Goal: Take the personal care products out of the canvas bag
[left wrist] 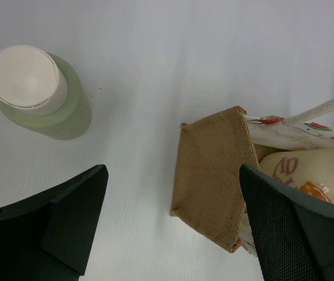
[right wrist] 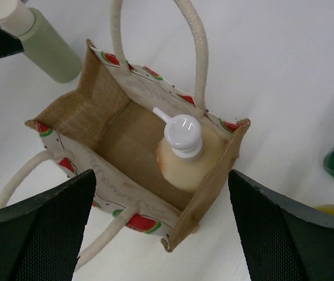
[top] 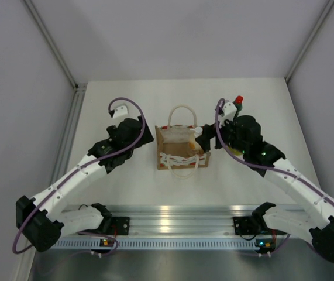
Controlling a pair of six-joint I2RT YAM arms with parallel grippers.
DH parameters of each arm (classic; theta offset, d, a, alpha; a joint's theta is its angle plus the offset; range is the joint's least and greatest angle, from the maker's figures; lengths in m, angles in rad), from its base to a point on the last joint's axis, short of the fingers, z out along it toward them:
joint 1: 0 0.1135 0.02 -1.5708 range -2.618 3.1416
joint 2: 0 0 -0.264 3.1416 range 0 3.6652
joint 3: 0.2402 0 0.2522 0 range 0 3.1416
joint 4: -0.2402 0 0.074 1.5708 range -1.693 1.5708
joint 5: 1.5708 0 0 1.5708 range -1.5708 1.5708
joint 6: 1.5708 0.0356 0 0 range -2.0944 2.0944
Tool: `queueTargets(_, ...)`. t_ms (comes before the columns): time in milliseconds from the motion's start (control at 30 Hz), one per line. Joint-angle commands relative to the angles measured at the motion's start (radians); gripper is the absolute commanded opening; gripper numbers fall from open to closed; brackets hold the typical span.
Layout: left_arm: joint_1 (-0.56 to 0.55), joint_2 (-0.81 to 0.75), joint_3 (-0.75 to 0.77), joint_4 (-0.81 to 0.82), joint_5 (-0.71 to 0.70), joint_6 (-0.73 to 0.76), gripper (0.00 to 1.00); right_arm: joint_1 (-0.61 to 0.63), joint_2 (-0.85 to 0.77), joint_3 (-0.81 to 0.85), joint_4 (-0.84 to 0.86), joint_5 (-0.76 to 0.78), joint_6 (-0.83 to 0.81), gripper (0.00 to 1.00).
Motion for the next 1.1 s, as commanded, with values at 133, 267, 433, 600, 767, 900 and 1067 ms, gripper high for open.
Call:
queueTargets(133,-0.077,0.053,0.002,0.024,0.144,0.048,0.98,0.022,0.132,0.048,0.222,0.022,-0.123,0.83)
queueTargets(267,-0.129,0.084,0.007,0.025,0.177,0.057,0.98,0.022,0.192,0.045,0.296,-0.018,-0.183,0.76)
queueTargets(433,-0.154,0.109,0.001,0.025,0.169,0.051,0.98,0.023,0.23,0.0,0.392,-0.038,-0.204,0.69)
queueTargets(600,-0.154,0.127,0.005,0.025,0.177,0.053,0.98,0.019,0.255,-0.057,0.524,-0.03,-0.206,0.65)
queueTargets(767,-0.156,0.133,0.01,0.025,0.181,0.054,0.98,0.017,0.31,-0.067,0.563,-0.051,-0.212,0.64)
queueTargets(900,-0.156,0.138,0.007,0.025,0.181,0.057,0.98,0.015,0.329,-0.096,0.625,-0.084,-0.201,0.59)
queueTargets(1067,-0.156,0.143,0.009,0.025,0.184,0.059,0.98,0.006,0.359,-0.126,0.69,-0.096,-0.177,0.56)
